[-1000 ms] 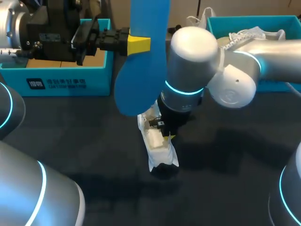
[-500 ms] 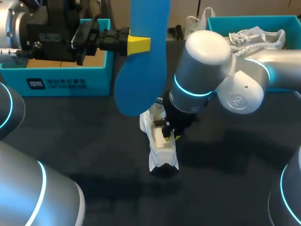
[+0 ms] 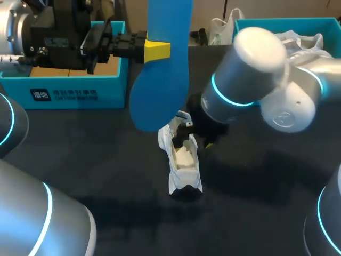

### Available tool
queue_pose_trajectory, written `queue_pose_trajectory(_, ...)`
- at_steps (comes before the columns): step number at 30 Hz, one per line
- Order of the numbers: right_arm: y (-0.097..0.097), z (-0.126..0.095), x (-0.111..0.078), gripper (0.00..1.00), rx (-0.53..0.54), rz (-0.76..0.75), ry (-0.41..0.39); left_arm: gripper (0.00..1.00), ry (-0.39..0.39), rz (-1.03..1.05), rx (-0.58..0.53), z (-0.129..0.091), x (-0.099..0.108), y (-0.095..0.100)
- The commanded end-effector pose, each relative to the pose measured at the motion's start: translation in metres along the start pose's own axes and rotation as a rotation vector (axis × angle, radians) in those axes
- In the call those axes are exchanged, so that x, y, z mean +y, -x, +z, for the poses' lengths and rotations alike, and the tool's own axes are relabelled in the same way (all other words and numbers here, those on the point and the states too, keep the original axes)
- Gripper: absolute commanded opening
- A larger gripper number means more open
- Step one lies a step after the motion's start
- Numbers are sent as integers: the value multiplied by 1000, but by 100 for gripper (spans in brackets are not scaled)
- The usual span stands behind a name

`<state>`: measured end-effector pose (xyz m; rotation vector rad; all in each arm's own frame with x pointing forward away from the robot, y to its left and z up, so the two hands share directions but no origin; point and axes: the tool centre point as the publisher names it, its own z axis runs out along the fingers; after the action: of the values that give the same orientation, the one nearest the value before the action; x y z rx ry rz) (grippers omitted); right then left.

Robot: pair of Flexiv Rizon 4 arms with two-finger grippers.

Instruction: Take the shoe out of the shoebox, open the shoe tongue, remove and reinsert the insole, then place the shoe into the shoebox

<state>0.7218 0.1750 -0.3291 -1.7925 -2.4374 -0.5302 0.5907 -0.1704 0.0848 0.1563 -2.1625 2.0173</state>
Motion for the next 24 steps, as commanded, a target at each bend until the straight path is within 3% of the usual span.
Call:
queue_pose_trajectory(1,13,-21,-14,100,81,-48,86,0,3,0,1,1,-1,1)
queue_pose_trajectory(11,13,-21,-14,100,81,-48,86,0,3,0,1,1,-1,1)
queue_pose_trajectory(12,12,-23,-9,100,156,-30,107,0,3,0,1,1,-1,1)
queue_pose_trajectory(14,12,-34,1,100,159,-18,108,0,3,0,1,1,-1,1)
queue_pose_trajectory(15,12,-40,5,100,214,-8,121,0,3,0,1,1,-1,1)
queue_pose_trajectory(17,14,-54,12,100,189,0,111,0,3,0,1,1,-1,1)
queue_pose_trajectory(18,14,-62,15,100,253,6,146,0,3,0,1,1,-1,1)
queue_pose_trajectory(20,14,-74,18,100,240,41,111,0,3,0,1,1,-1,1)
queue_pose_trajectory(24,14,-74,18,100,240,41,111,0,3,0,1,1,-1,1)
